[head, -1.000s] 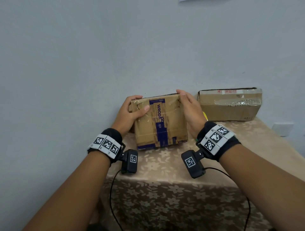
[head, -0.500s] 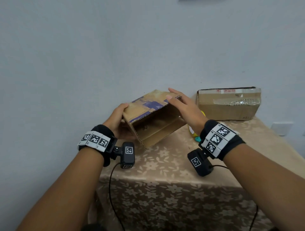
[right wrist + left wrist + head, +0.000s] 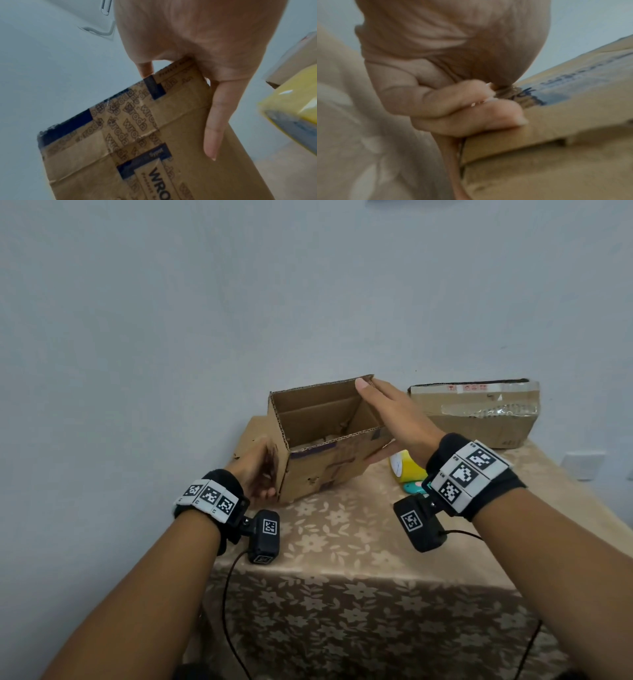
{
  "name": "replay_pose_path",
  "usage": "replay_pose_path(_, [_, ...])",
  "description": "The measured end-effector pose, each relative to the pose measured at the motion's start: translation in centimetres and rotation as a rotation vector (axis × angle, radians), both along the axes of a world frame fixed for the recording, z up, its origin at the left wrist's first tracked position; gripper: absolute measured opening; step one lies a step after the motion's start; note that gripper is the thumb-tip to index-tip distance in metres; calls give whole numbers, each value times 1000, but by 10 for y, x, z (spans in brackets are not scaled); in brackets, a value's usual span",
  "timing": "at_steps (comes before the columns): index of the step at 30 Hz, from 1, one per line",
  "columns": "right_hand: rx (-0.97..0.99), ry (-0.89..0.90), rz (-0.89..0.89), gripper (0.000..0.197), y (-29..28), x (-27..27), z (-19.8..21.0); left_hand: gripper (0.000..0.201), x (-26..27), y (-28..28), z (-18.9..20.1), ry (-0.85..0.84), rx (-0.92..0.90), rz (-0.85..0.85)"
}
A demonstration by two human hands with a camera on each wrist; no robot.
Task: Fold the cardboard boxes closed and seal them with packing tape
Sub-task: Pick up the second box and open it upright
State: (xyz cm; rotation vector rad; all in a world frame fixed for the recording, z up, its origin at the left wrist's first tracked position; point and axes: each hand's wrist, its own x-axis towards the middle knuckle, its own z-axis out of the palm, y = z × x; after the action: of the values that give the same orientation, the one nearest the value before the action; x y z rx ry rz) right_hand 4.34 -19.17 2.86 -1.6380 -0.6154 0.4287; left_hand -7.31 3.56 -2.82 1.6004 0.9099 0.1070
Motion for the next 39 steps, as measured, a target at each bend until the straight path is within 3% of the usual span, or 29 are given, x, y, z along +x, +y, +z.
replay_pose_path(5, [21, -10, 59, 74, -4, 1, -4, 52, 0, -2, -4, 100, 36, -3])
replay_pose_path(10, [-88, -222, 12, 56, 6, 5, -12, 43, -1, -12, 1, 191, 183, 5])
replay_pose_path(13, [-79, -244, -33, 54, 9, 9, -15, 37, -2, -13, 8, 102, 347, -15])
replay_pose_path(16, [-53, -226, -82, 55, 11, 11, -17, 25, 0, -16, 21, -17, 312, 8])
replay_pose_path(24, [-116, -281, -209, 76, 14, 13, -17, 88, -3, -40, 44, -144, 368, -73])
replay_pose_path(27, [-187, -330, -253, 76, 11, 15, -12, 96, -6, -47, 53, -178, 351, -103])
replay_pose_path(30, [-280, -427, -309, 65, 7, 16, -10, 104, -8, -49, 56, -127, 351, -160])
replay_pose_path(34, [-390, -531, -342, 69, 8, 16, -12, 79, -5, -48, 48, -179, 421, -231])
replay_pose_path(37, [-377, -538, -385, 62, 8, 16, -13, 110, 2, -42, 45, -226, 530, -226])
replay_pose_path(39, [-343, -542, -423, 59, 8, 15, -14, 104, 4, -42, 47, -275, 593, -194])
